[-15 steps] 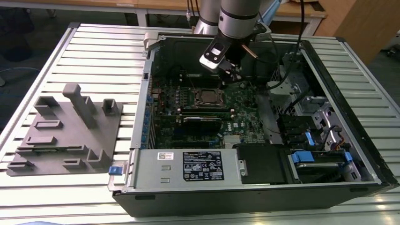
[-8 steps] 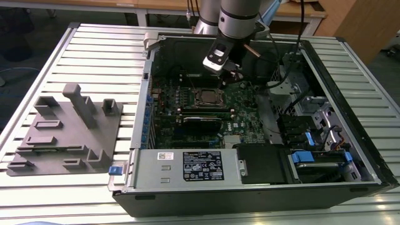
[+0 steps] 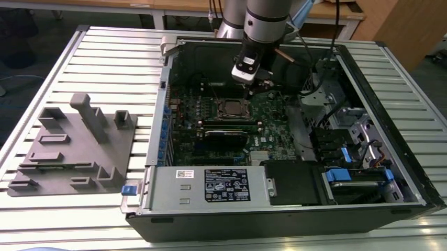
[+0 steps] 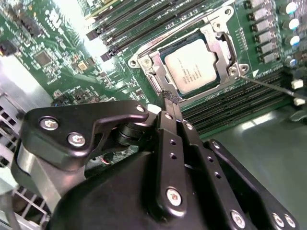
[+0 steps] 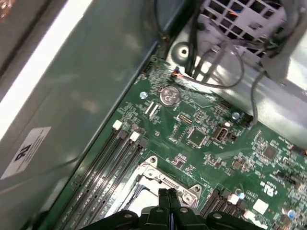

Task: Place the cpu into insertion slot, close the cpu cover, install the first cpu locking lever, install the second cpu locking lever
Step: 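Close the cpu cover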

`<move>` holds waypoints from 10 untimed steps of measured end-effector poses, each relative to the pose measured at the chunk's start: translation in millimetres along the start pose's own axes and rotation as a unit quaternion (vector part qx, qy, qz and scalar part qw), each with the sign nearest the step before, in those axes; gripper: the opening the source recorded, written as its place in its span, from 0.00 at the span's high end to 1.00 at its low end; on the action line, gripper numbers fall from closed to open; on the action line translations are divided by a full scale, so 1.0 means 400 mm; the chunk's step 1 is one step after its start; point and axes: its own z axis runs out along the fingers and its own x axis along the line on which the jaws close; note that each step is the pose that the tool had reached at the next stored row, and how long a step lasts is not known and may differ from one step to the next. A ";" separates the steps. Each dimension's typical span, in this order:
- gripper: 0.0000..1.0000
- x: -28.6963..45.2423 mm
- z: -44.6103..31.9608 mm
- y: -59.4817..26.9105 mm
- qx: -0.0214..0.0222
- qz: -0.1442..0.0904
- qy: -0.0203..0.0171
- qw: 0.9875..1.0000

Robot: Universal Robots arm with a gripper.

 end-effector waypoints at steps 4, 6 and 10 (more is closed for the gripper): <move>0.89 0.000 0.000 0.000 0.000 -0.029 0.001 1.000; 0.89 0.000 0.000 0.000 0.000 -0.043 0.001 0.999; 0.89 0.000 0.000 0.000 0.000 -0.070 0.002 0.998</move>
